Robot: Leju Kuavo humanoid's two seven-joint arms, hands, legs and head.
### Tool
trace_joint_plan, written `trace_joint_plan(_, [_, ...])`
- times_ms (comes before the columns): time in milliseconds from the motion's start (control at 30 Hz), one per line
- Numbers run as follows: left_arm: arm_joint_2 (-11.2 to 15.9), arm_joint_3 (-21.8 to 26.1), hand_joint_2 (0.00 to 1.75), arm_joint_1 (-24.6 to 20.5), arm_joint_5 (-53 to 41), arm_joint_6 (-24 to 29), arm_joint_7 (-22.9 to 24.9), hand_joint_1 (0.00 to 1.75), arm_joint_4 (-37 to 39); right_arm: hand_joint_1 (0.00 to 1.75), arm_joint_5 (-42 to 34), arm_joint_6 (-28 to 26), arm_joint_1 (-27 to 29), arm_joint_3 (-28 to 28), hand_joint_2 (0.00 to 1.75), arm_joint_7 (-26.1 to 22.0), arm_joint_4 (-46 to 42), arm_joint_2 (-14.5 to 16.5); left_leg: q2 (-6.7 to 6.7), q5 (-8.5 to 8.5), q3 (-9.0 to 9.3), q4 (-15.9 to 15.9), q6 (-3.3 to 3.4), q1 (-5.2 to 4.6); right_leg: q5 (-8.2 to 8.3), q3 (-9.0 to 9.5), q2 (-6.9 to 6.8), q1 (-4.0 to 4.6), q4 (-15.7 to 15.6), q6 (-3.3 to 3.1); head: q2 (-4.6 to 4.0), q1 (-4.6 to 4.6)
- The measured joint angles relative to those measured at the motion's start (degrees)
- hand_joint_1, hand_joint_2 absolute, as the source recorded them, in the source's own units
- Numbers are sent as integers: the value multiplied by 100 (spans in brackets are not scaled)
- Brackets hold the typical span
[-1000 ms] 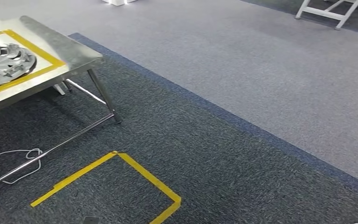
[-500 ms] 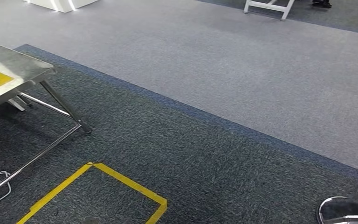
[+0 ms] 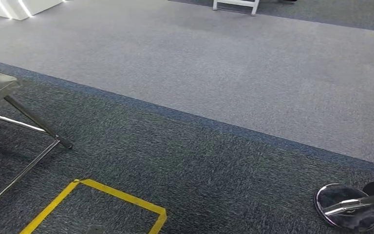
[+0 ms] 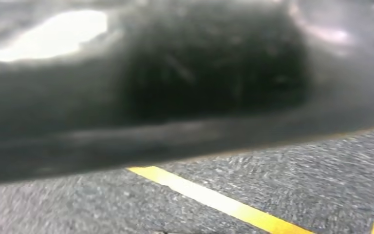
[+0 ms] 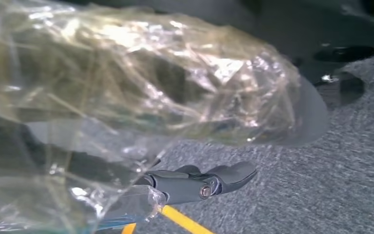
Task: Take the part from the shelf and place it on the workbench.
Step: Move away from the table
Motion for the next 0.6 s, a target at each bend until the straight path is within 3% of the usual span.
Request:
trace_joint_plan(67, [3,0,0,-15,-7,-8,0,0,0,0,21,14,3,0,0,14,0,-4,93,-6,28,-8,-57,2,3,-14,91,22,-30,-76,0,-16])
trace_joint_plan(133, [5,0,0,-29,-13,-12,0,0,1,0,41,23,16,0,0,32,0,-15,-23,-107,19,80,-125,32,32,-13,202,15,-53,-155,0,-26])
trace_joint_plan(167, [5,0,0,-30,-19,-12,0,0,1,0,47,28,13,0,0,38,0,-21,-161,-250,-55,272,-151,44,50,6,264,6,-66,-192,0,-36])
trace_joint_plan(233, [8,0,0,-16,-31,-12,1,0,1,0,56,38,-1,0,0,44,0,-31,-431,-639,-372,980,-165,53,70,4,401,5,-71,-239,0,-56])
trace_joint_plan(267, [8,0,0,-4,-36,-12,1,0,1,0,59,42,-4,0,0,44,0,-33,-479,-790,-555,1360,-160,52,72,2,482,13,-69,-249,0,-57])
trace_joint_plan(300, [9,0,0,5,-38,-12,2,0,1,0,62,47,-1,0,0,44,0,-36,-494,-830,-684,1598,-152,50,72,3,563,23,-67,-254,0,-56])
trace_joint_plan(333, [9,0,0,10,-38,-12,2,0,1,0,64,51,6,0,0,45,0,-38,-499,-749,-727,1637,-138,50,73,8,646,32,-65,-255,0,-55])
trace_joint_plan(367, [9,0,0,12,-39,-13,2,0,1,0,64,53,11,0,0,47,0,-41,-518,-561,-673,1463,-120,50,73,17,729,38,-62,-255,0,-54])
trace_joint_plan(433, [14,0,0,11,-42,-13,2,0,1,0,65,58,8,0,0,50,1,-45,-714,-104,-390,751,-69,52,69,28,884,49,-49,-244,0,-53])
trace_joint_plan(467, [18,-1,0,11,-44,-15,2,0,1,0,66,64,-2,0,0,52,1,-46,-834,24,-257,420,-48,59,67,15,955,53,-32,-228,0,-53])
trace_joint_plan(533, [28,-2,0,0,-45,-25,5,0,0,0,70,75,-11,0,0,63,2,-48,-972,63,-153,124,-18,58,79,-46,1069,43,-13,-163,0,-49])
trace_joint_plan(600, [31,-2,0,-18,-45,-41,9,0,0,0,76,78,10,0,0,74,2,-51,-882,71,-143,65,22,56,89,-122,1108,19,-9,-88,0,-47])
